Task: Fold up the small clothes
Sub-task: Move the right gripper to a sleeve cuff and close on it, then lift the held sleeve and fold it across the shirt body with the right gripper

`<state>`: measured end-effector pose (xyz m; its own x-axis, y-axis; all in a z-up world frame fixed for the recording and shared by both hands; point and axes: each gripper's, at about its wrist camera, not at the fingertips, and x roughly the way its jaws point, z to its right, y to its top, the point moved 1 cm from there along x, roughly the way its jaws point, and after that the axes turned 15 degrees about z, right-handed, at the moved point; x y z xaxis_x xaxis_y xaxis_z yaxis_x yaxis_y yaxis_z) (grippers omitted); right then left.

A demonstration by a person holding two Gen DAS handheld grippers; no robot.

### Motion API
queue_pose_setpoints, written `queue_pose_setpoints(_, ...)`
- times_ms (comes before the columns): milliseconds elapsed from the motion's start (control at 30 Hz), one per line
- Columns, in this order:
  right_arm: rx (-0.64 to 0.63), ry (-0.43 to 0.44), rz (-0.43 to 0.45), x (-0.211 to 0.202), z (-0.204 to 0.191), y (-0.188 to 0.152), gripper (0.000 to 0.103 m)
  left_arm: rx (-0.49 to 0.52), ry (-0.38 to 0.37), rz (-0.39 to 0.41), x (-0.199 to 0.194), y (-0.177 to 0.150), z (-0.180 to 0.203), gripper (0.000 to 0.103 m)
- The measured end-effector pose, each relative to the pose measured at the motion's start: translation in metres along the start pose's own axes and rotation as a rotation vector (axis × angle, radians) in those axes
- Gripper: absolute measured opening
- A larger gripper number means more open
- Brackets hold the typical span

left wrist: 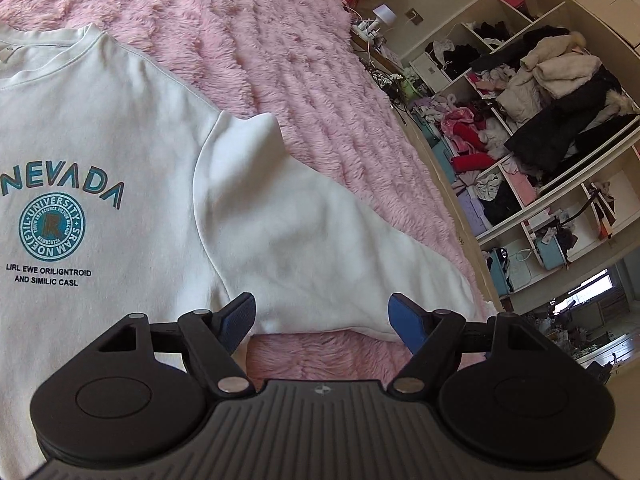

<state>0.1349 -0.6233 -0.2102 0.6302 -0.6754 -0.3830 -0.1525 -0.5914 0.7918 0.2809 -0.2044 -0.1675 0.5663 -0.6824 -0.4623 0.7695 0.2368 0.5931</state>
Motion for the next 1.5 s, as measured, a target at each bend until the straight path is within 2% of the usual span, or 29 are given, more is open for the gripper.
queue_pose_setpoints(100,0.044,-0.012,-0.007,0.018,0.011,-0.005,0.064,-0.009,0.012,-0.036,0.017,-0.005,-0.004,0.088)
queue_pose_setpoints(200,0.054,0.016,0.029,0.032,0.009,-0.005,0.068,0.010,0.013,-0.056,0.029,-0.008,-0.005,0.088)
queue_pose_setpoints(300,0.092,0.033,0.038,0.047,0.005,-0.002,0.066,0.011,0.012,-0.063,0.037,-0.012,-0.004,0.088)
queue_pose_setpoints(333,0.107,0.028,0.036,0.051,0.005,0.000,0.060,0.007,0.011,-0.065,0.038,-0.013,-0.004,0.088)
queue_pose_setpoints(367,0.118,0.013,0.036,0.054,0.005,0.001,0.041,0.006,0.014,-0.069,0.038,-0.013,-0.004,0.089)
queue_pose_setpoints(400,0.131,-0.002,0.031,0.056,0.006,0.003,0.018,0.008,0.013,-0.073,0.041,-0.013,-0.004,0.089)
queue_pose_setpoints(467,0.145,-0.014,0.029,0.058,0.011,0.006,0.002,0.014,0.004,-0.080,0.044,-0.015,-0.003,0.089)
queue_pose_setpoints(700,0.110,0.038,0.049,0.039,0.007,0.020,0.002,0.040,0.010,-0.099,0.053,-0.019,0.001,0.090)
queue_pose_setpoints(833,0.103,0.131,0.061,0.016,-0.021,0.036,0.002,0.055,-0.002,-0.082,0.043,-0.008,0.005,0.090)
queue_pose_setpoints(967,0.107,0.277,0.074,-0.018,-0.073,0.047,0.002,0.070,-0.010,-0.012,0.005,0.014,0.005,0.090)
queue_pose_setpoints(1167,0.119,0.539,0.018,-0.087,-0.173,0.028,0.002,0.062,0.043,0.130,-0.099,0.033,-0.028,0.090)
queue_pose_setpoints(1300,0.118,0.739,-0.069,-0.151,-0.255,-0.014,0.002,-0.007,0.124,0.207,-0.171,0.031,-0.071,0.090)
queue_pose_setpoints(1367,0.108,0.815,-0.112,-0.180,-0.286,-0.039,0.002,-0.041,0.190,0.243,-0.207,0.030,-0.094,0.090)
queue_pose_setpoints(1500,0.067,0.947,-0.234,-0.244,-0.341,-0.109,0.002,-0.116,0.286,0.312,-0.267,0.025,-0.136,0.090)
